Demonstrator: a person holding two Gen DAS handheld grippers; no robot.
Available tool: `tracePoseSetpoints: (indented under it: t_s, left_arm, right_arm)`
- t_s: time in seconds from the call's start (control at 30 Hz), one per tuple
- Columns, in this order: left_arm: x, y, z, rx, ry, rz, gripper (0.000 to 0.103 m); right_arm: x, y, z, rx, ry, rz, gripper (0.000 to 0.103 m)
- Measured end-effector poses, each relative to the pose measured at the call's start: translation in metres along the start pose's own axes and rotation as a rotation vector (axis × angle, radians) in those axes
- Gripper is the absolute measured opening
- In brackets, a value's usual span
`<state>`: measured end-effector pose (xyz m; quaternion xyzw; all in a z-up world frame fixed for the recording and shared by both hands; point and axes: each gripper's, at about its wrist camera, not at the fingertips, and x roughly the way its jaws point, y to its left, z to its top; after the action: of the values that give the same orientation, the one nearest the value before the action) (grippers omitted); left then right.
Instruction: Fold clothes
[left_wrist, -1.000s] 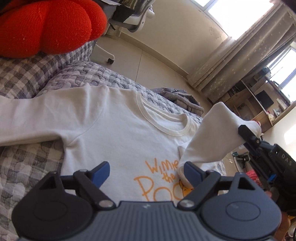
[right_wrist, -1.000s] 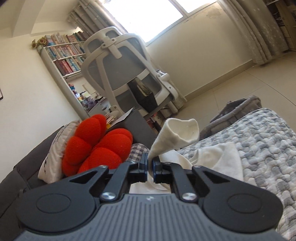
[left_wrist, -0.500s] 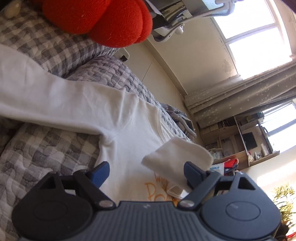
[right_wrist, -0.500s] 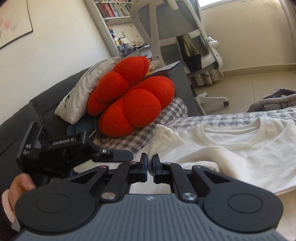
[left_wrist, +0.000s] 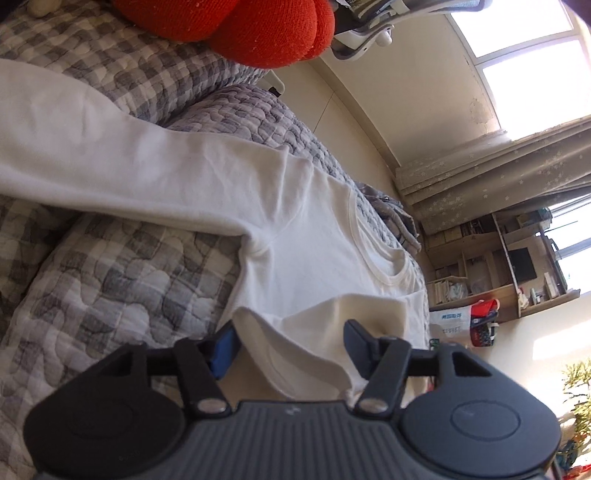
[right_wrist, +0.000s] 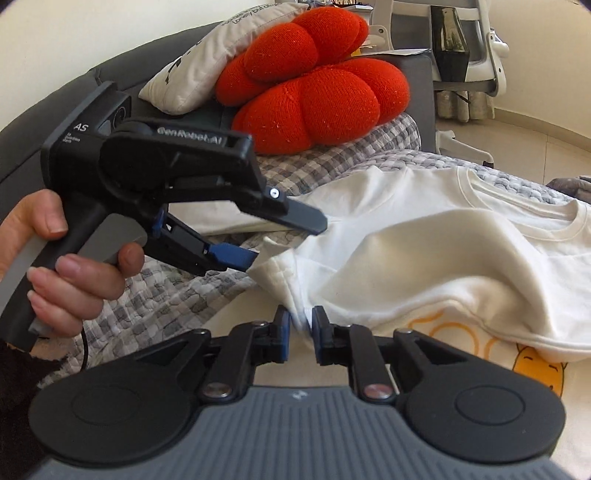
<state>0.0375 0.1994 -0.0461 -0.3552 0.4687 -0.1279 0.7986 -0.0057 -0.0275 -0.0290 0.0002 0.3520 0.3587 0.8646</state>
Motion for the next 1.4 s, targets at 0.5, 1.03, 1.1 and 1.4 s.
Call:
tracePoseSetpoints:
  t_s: [0.5,1.03,1.1,1.4]
  left_arm:
    - [-0.021,-0.058,-0.002,0.421,-0.089,0.155,0.004]
    - [0.014,-0.049,0.067,0.438,-0.083,0.136,0.004]
    - [0.020,-0.048,0.072,0.437,-0.078,0.139,0.004]
    - [0.031,-0.036,0.107,0.401,-0.100,0.140,0.004]
  right_arm:
    - [-0.081,-0.129,0.013,0.243,-0.202,-0.468,0.051]
    - [-0.037,-0.203,0.022,0.242,-0.145,-0.539,0.033]
    - [-0.032,-0.206,0.022,0.229,-0.145,-0.544,0.017]
    - [-0.063,-0.253,-0.007,0.528,-0.325,-0.443,0.004]
